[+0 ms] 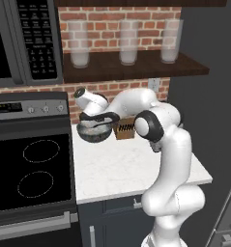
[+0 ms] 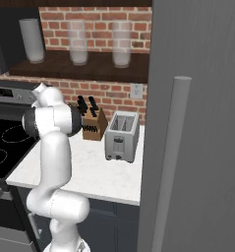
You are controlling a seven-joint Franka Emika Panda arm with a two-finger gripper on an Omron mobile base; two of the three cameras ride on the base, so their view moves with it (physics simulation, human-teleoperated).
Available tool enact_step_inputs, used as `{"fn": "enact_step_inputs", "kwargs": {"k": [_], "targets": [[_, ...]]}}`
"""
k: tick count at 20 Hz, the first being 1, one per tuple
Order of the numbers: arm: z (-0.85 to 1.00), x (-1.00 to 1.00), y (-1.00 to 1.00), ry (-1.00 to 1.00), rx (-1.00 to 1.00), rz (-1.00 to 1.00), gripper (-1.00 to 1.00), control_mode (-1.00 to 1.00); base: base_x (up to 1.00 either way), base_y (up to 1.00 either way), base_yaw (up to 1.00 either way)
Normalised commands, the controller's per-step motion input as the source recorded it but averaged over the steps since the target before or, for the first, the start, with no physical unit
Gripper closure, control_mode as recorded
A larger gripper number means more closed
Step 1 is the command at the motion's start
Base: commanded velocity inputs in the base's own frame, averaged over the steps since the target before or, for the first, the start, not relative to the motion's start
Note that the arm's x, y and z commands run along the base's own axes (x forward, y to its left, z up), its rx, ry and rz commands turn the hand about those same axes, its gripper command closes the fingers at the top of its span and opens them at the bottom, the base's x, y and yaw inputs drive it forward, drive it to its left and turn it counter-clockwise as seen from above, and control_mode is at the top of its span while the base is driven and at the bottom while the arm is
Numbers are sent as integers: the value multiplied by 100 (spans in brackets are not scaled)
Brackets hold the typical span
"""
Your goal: Pick up the bowls on the counter and stack them on top of one another in the open cabinet. Place the smaller bowl on top of the larger bowl.
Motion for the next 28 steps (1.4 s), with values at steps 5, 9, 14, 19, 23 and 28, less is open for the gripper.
{"fn": "enact_step_inputs", "kwargs": {"k": [5,9,14,19,23,28], "targets": [[6,26,4,4,0,-3,-100,-100,0,0,0],[28,-42,0,1,5,-7,-100,-100,0,0,0],[19,-100,-3,1,14,-12,-100,-100,0,0,0],[-28,-99,0,6,5,-14,-100,-100,0,0,0],[-43,-24,0,0,0,-10,-100,-100,0,0,0],[-66,-39,0,1,0,-7,-100,-100,0,0,0]]}}
